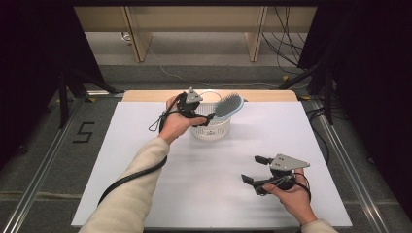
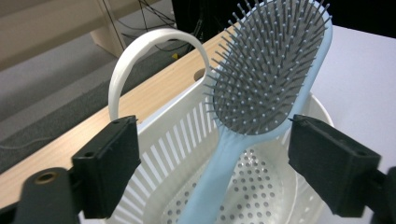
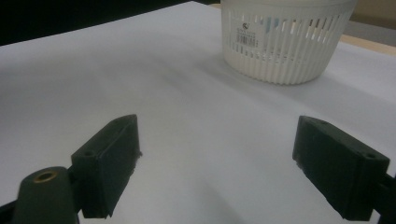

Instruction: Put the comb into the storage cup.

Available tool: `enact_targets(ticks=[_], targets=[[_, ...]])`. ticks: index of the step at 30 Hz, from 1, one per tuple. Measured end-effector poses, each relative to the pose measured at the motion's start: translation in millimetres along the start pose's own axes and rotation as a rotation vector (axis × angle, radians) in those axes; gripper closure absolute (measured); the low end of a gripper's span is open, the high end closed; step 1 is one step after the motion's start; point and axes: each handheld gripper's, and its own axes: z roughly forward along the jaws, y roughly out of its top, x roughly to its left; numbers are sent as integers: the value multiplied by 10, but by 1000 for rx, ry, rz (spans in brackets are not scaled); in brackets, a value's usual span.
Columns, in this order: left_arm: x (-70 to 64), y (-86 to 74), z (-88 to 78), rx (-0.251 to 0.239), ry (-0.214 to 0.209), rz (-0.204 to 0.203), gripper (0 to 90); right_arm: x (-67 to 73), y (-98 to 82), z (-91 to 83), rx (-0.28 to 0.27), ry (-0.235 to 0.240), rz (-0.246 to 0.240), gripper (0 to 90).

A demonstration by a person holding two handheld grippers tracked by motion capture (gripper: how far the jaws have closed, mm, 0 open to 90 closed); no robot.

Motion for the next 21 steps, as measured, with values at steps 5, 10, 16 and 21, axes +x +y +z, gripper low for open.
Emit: enact_targets(ticks=[5, 10, 16, 21], targets=[[12, -38, -60, 16, 24, -14, 84, -2, -1, 0, 0, -2, -2, 158], [48, -77, -119, 30, 43, -30, 33, 1, 0, 0, 1, -3, -1, 158], [78, -136, -195, 31, 53, -42, 30, 0, -1, 1, 1, -4, -1, 158], [107, -228, -254, 41, 55, -52, 50, 2, 0, 1, 1, -5, -1, 158]])
